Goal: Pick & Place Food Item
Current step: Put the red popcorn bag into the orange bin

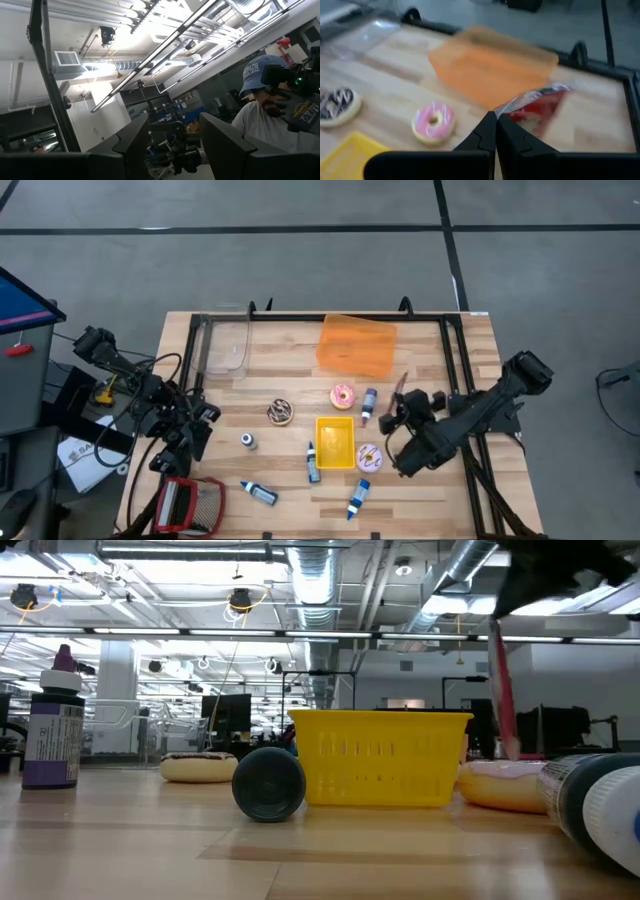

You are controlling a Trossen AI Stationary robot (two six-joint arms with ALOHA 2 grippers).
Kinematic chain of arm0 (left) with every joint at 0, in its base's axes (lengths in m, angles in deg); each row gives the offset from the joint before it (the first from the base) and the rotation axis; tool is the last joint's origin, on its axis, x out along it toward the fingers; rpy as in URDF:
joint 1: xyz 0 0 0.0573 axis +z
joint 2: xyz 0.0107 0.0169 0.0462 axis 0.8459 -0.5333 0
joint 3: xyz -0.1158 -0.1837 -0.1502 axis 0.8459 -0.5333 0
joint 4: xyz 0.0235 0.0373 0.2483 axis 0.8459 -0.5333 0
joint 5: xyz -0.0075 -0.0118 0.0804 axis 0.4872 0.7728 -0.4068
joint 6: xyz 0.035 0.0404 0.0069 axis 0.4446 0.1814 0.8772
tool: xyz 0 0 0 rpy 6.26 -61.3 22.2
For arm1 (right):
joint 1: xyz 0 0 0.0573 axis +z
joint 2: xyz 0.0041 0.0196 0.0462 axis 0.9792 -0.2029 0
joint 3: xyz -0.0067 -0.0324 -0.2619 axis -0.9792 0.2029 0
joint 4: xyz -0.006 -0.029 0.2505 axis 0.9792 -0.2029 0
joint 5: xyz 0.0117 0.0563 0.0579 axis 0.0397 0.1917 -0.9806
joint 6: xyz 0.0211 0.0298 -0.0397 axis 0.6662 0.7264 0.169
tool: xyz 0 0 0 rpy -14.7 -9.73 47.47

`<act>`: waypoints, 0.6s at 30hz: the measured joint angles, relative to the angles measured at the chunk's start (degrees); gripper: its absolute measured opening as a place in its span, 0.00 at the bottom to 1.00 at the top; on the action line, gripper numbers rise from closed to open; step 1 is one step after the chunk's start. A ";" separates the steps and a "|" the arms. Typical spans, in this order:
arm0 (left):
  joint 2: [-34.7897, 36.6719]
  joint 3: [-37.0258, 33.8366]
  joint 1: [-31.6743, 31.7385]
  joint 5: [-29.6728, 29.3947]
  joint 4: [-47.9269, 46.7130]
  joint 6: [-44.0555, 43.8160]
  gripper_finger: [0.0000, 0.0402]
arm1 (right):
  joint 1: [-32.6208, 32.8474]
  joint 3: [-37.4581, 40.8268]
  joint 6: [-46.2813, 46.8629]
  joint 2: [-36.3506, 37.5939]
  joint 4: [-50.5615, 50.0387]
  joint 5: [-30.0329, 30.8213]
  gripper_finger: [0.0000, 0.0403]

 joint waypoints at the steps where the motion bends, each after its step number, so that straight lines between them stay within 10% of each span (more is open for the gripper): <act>1: 0.00 0.00 0.00 -0.03 0.00 0.02 0.42 | -0.87 -0.85 -1.40 -0.03 0.04 1.39 0.00; 18: 0.00 0.00 0.02 -0.88 -0.31 0.61 0.42 | -23.66 -9.83 -37.65 3.03 14.10 12.68 0.00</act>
